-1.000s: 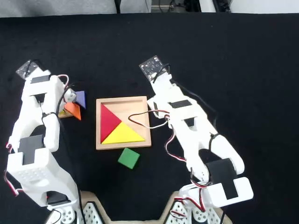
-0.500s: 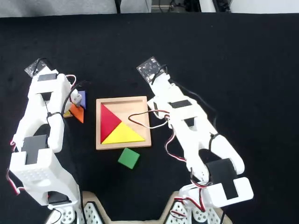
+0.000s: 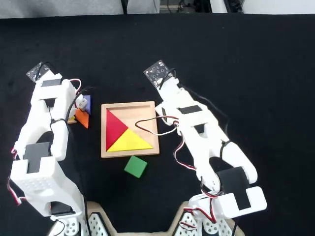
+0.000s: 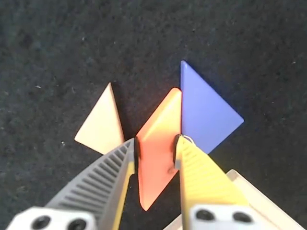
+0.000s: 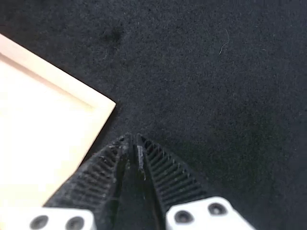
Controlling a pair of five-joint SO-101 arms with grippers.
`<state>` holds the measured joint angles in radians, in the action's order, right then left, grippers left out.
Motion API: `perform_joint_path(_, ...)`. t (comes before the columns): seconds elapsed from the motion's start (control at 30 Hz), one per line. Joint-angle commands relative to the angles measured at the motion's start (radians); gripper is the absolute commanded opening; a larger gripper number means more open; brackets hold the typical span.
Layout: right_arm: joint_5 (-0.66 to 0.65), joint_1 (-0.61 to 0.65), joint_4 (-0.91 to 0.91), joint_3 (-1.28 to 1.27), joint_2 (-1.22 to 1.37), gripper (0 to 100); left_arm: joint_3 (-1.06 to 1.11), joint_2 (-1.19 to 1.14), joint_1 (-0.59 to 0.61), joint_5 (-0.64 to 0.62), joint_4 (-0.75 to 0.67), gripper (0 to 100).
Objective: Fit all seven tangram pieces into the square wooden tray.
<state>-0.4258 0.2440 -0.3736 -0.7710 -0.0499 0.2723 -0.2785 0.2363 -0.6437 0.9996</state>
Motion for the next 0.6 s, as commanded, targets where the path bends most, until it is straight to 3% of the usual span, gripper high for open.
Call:
perform_joint_path(0.0,-0.009,-0.012,0.012,0.002,-0.048,1.1,-0.056,-0.051,-0.015,-0.005,0.075,15)
perform_joint_path(0.37,-0.009,-0.012,0.011,0.002,-0.048,1.1,-0.375,-0.288,-0.03,0.032,0.318,22)
perform_joint_path(0.57,-0.009,-0.012,0.011,0.002,-0.048,1.1,-0.415,-0.301,-0.036,0.032,0.305,22)
